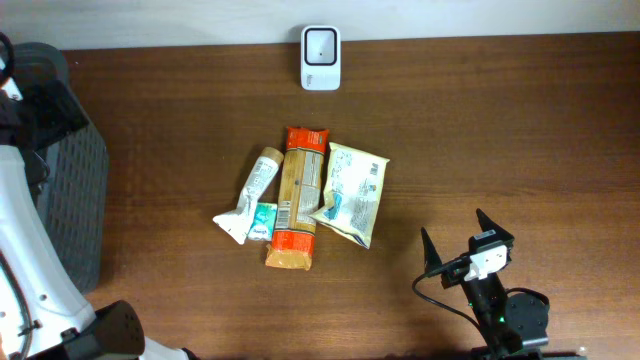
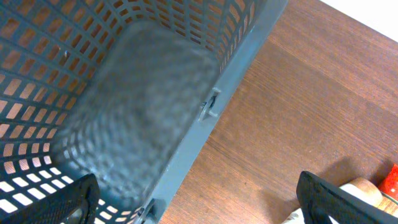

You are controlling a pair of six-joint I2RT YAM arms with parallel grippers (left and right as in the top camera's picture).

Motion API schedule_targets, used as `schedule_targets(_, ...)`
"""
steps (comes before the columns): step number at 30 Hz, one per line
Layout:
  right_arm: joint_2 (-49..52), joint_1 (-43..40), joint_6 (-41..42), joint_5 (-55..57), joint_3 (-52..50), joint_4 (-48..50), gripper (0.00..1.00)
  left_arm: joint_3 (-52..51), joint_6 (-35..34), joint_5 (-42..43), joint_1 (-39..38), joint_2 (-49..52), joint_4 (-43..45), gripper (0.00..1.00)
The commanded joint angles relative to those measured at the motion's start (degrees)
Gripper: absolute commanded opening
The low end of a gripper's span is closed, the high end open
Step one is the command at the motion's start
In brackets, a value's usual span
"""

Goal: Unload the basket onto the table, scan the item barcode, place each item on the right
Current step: 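Move right gripper to the yellow snack bag and grasp it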

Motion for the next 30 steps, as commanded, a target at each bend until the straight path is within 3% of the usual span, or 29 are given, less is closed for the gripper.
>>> schedule_targets(1,-0.4,0.3,0.5,-0.2,-0.3,-0.1,0.99,0.5,0.9,0.0,0.2,-0.2,-0.1,0.99)
schedule_targets(17,-0.4,0.3,0.5,-0.1,-0.3,-0.3,0.99,0.5,0.9,0.0,0.2,-0.2,-0.1,0.99)
schedule_targets(19,-0.4,0.2,0.3,5.5,-0.3,-0.5,0.99,0.5,0.9,0.0,0.2,-0.2,-0.1,0.99)
schedule_targets(25,-0.4,0.2,-0.8,8.0,-0.3,-1.1,0.99,0.5,0.9,0.0,0.2,-0.2,-0.1,0.99)
schedule_targets(27,-0.4,0.3,8.7,-0.3,-0.3,-0.4,0.99,0.5,0.9,0.0,0.2,-0.2,-0.1,0.99)
schedule_targets(30,2.4,0.3,8.7,-1.0,-0.3,-0.3,0.99,0.5,0.9,0.0,0.2,-0.2,-0.1,0.99)
